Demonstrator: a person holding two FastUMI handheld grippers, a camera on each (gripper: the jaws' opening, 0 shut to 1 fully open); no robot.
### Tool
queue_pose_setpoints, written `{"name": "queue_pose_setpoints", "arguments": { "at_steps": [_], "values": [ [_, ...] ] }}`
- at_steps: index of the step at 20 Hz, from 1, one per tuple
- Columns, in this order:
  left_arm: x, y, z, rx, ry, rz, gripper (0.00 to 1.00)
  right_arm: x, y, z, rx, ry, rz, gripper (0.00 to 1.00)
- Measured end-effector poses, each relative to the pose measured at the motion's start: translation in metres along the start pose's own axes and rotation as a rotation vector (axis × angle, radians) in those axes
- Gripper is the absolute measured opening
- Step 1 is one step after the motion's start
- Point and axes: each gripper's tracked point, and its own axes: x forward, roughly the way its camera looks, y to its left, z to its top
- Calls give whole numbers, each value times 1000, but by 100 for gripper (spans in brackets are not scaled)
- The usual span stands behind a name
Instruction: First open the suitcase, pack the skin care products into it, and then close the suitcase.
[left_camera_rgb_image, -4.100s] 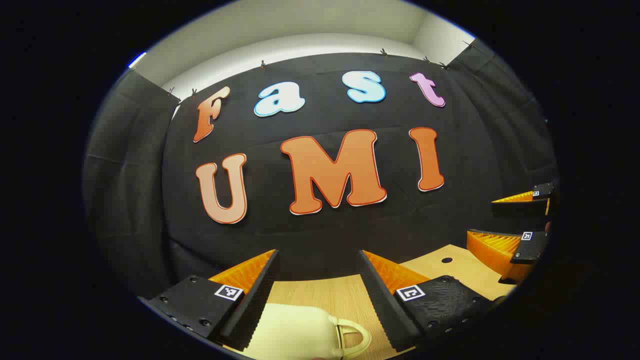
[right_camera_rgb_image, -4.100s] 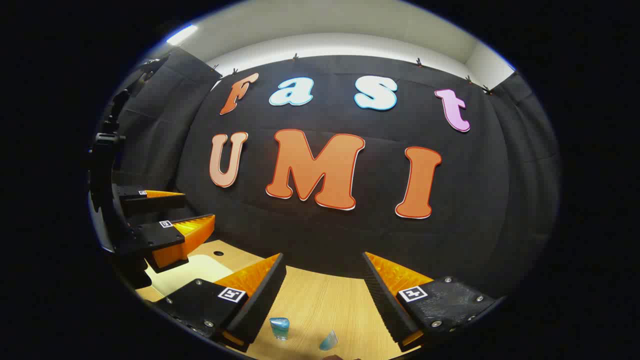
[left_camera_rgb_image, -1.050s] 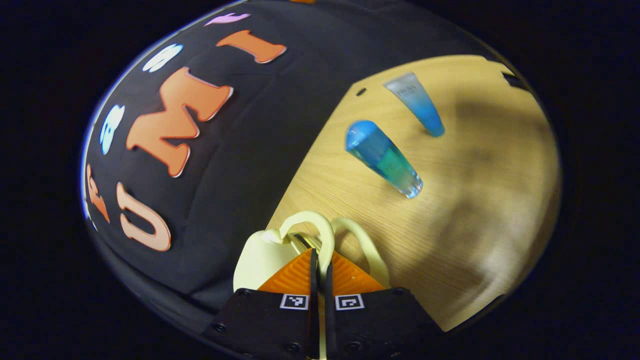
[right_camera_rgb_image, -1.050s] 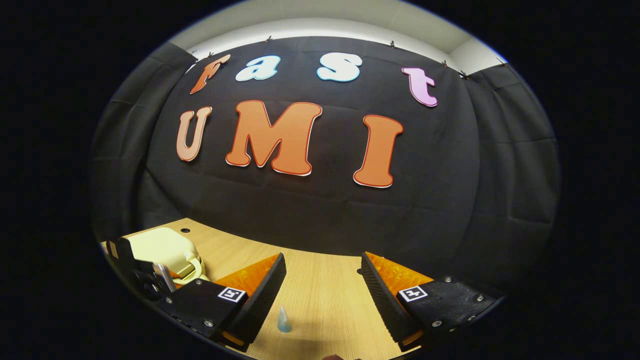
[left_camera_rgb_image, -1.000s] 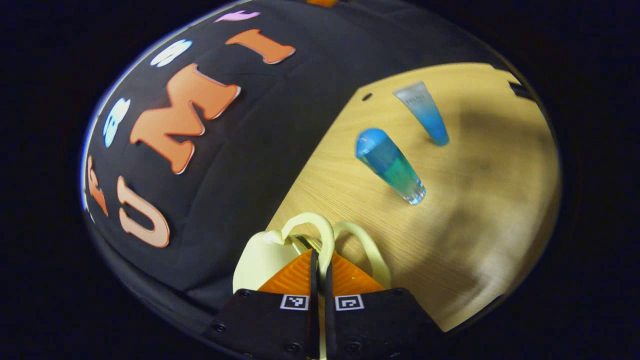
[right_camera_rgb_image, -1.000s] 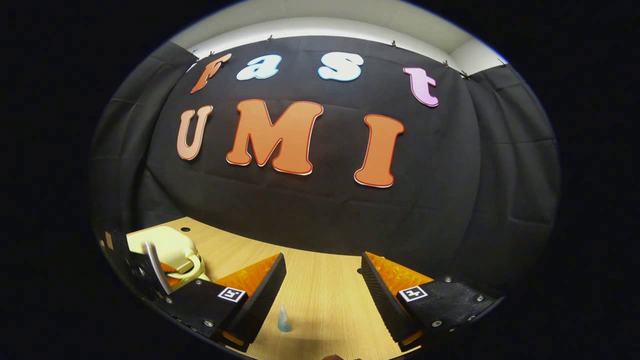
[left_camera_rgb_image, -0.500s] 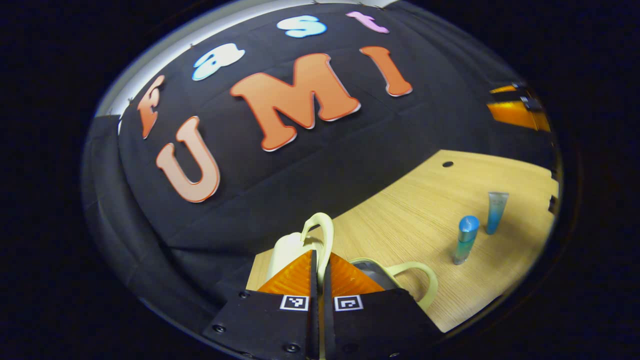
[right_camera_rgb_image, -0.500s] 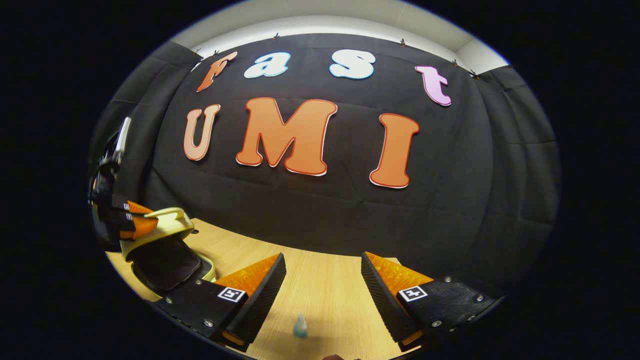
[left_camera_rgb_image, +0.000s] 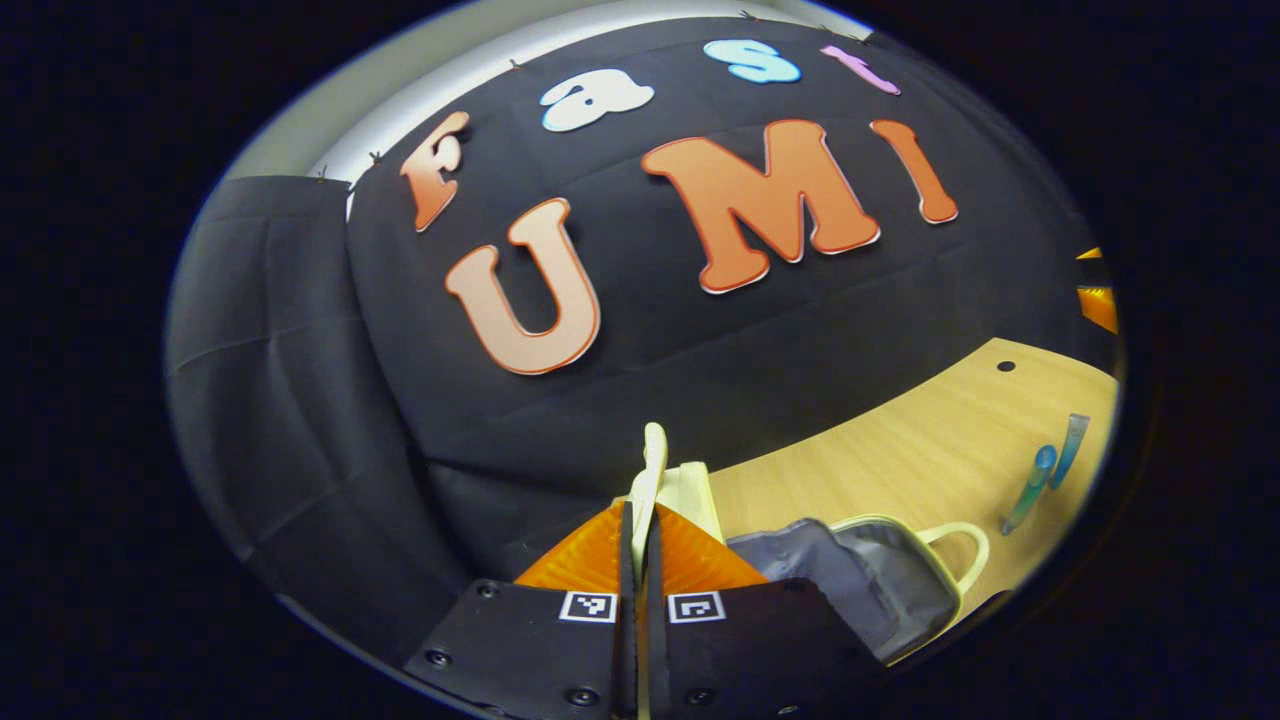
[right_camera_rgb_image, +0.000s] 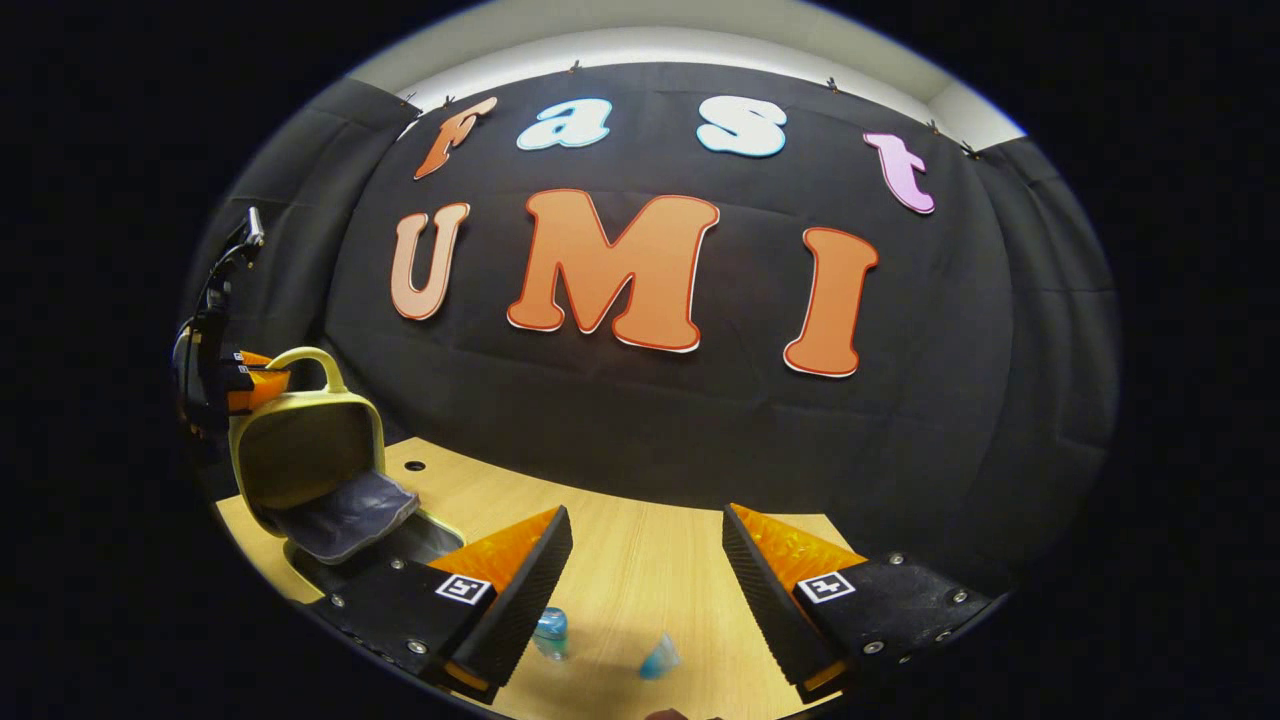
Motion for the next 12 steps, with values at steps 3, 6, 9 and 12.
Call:
{"name": "queue_pose_setpoints", "arguments": {
  "at_steps": [3, 6, 9, 12],
  "values": [
    [-1, 2, 3, -30, 28, 53, 5, 2, 12, 1, 8, 8, -4, 95],
    [-4, 1, 3, -69, 63, 64, 5, 3, 23, 2, 6, 16, -13, 95],
    [-1, 2, -6, -112, 101, 82, 5, 4, 37, 1, 2, 24, -23, 95],
    [-2, 3, -14, -161, 160, 99, 5, 1, 50, -1, -10, 37, -27, 95]
  ]
}}
